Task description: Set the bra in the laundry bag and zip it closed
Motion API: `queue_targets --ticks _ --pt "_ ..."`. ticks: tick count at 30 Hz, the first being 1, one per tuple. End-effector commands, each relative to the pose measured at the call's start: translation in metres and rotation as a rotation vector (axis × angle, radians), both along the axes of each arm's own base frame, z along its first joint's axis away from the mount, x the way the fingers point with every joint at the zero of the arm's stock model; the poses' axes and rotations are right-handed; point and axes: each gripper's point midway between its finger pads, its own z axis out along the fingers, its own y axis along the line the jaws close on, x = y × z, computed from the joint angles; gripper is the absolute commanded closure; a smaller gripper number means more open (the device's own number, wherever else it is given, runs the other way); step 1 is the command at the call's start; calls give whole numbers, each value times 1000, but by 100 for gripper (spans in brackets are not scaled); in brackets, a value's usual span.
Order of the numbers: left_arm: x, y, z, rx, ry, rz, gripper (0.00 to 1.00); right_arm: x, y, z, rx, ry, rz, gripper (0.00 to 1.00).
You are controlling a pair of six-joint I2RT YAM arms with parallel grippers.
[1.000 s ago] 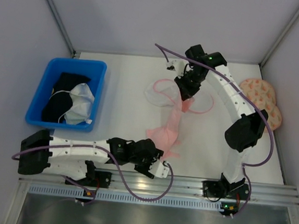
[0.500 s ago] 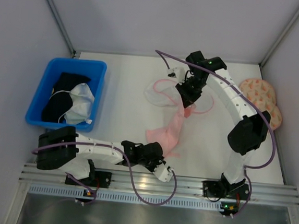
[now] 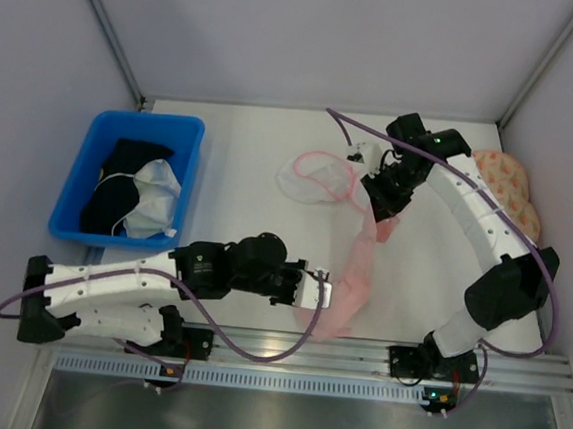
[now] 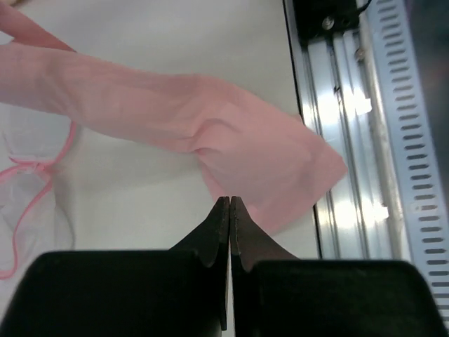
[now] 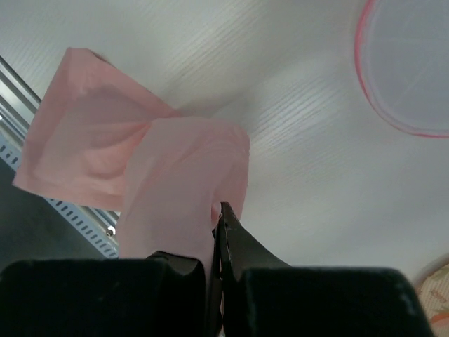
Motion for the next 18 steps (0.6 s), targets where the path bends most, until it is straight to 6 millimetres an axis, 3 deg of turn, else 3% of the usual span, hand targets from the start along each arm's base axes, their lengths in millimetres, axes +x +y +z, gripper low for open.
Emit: queue_targets --ticks 1,2,5,8,9,11,15,18 --pt "-15 18 18 -18 222 56 100 -9 -6 16 53 -80 18 100" --pt "-12 19 29 -47 258 74 100 -15 -10 18 54 -82 24 100" --pt "1 28 35 -73 431 177 100 -35 -19 3 43 -32 31 100" --pt "32 42 24 -85 572 304 100 -49 -25 -22 16 25 20 100" --pt "47 48 15 -75 549 324 100 -50 -26 -27 10 33 9 100" --pt "52 50 9 -57 485 307 100 -49 -26 -38 11 42 -3 100" --pt "40 44 -18 64 218 102 60 -36 -25 -44 26 46 -55 100" --pt "0 38 -55 186 76 -146 51 -23 -30 -46 46 58 -110 100"
